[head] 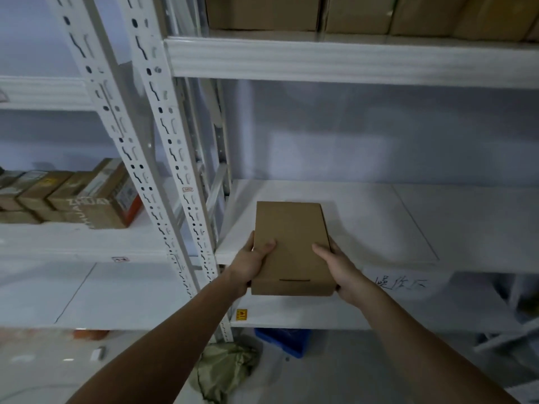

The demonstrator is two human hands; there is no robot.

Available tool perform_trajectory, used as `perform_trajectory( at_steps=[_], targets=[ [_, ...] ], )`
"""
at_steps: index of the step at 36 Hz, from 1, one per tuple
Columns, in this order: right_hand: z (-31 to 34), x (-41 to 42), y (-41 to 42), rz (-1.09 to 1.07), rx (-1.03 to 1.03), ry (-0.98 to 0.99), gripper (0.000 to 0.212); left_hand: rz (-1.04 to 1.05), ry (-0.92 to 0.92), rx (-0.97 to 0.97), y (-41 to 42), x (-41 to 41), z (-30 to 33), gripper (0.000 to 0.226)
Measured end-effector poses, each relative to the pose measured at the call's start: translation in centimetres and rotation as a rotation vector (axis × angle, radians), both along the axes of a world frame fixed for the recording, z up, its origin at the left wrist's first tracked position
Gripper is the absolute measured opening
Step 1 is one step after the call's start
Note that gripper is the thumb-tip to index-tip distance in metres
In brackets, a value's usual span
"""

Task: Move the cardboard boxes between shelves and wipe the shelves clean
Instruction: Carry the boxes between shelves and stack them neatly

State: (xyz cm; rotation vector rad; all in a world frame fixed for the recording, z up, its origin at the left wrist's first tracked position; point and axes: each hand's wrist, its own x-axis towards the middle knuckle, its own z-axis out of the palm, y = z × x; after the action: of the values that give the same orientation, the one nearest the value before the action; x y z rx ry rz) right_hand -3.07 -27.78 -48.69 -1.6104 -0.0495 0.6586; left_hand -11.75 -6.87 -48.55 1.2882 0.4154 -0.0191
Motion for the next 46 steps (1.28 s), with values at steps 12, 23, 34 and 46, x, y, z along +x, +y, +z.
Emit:
perform_trajectory(
  at_steps=[12, 23, 34, 46],
  targets=[
    [3.5, -6.5, 0.6, 0.136, 0.018, -0.081, 0.04, 0.082, -0.019, 0.01, 0.1, -8.4, 2.3, 0.055],
    [5.6, -12.4, 8.3, 0.254, 0.047, -0.13, 0.038, 0.196, -0.096, 0.047, 6.2, -17.3, 4.8, 0.052],
    [6.6, -20.9, 22.1, 0.384, 0.051, -0.131, 0.043, 0.298, -0.055, 0.082, 18.4, -28.2, 6.3, 0.047],
    [6.8, -27.0, 34.9, 0.376, 0.058, -0.1, 0.036, 0.364, -0.012, 0.095, 30.6, -34.2, 7.8, 0.041]
  ],
)
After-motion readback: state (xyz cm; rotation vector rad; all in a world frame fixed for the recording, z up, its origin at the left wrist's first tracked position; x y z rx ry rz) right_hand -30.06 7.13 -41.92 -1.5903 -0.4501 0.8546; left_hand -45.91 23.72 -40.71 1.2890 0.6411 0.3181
